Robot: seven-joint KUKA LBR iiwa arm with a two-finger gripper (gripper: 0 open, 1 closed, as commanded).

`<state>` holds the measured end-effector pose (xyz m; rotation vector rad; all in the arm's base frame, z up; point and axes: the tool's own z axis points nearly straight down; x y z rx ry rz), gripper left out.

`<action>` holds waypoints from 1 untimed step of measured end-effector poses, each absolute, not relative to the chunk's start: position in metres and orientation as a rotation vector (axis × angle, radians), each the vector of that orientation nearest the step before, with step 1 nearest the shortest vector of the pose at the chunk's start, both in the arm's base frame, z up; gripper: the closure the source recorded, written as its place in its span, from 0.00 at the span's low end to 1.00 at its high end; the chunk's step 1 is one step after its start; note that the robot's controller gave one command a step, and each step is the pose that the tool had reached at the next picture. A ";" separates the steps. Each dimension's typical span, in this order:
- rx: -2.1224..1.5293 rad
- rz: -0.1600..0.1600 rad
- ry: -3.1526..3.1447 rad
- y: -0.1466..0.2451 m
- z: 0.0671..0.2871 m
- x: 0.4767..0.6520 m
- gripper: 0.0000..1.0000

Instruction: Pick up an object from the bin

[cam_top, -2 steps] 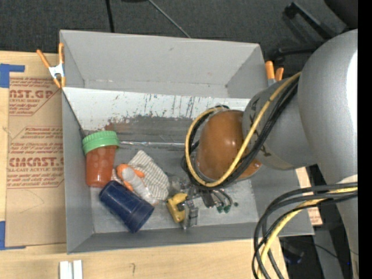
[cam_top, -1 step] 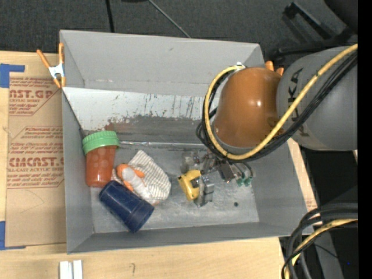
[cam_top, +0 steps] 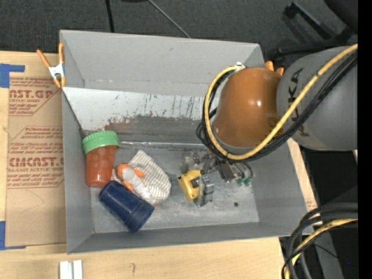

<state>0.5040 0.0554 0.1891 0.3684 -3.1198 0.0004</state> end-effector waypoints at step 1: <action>0.357 0.000 -3.120 0.049 0.230 0.534 1.00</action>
Offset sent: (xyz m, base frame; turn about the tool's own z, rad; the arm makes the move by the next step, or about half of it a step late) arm -0.0054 0.0073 0.0441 -0.0077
